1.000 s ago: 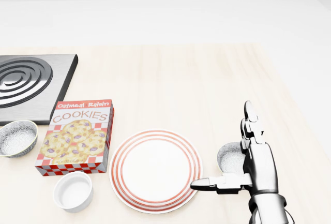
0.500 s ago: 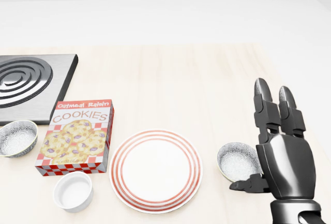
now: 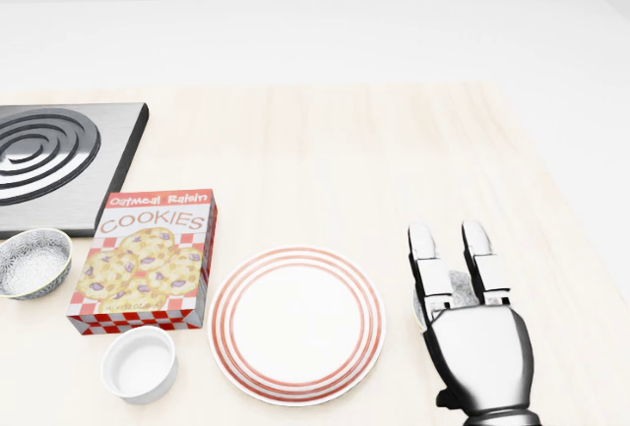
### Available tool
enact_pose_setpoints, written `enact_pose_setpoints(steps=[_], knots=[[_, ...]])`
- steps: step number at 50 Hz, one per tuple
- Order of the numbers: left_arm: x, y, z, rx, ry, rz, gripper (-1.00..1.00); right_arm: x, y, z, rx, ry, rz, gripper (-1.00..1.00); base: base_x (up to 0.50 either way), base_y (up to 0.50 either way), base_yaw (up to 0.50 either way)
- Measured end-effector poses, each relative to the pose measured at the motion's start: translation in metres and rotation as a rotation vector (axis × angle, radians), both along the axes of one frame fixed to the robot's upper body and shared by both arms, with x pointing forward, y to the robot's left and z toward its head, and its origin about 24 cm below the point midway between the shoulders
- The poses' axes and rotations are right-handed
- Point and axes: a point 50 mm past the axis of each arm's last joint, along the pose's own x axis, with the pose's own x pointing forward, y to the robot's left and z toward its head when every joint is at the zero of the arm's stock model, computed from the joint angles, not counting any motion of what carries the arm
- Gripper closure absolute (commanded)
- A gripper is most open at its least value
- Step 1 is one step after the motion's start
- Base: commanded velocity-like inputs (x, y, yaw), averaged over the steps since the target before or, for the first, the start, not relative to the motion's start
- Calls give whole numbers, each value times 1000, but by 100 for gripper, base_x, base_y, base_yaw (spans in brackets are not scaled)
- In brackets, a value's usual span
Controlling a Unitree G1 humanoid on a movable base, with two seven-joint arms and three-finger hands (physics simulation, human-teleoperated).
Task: Pick the akita bowl next to the plate and place it on the plate.
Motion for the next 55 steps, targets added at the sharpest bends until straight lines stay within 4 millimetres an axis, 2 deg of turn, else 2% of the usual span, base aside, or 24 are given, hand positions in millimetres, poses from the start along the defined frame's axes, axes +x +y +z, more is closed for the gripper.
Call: enact_pose_setpoints(steps=[10,32,55], knots=[[0,0,-1,-4,1,-1,-100,1,9,-16,-52,8,42,-100,0,0,0],[0,0,-2,-6,2,-6,-100,5,3,-8,-210,-62,24,-100,0,0,0],[0,0,1,2,0,-8,-100,9,-8,-19,-241,-28,-41,-100,0,0,0]])
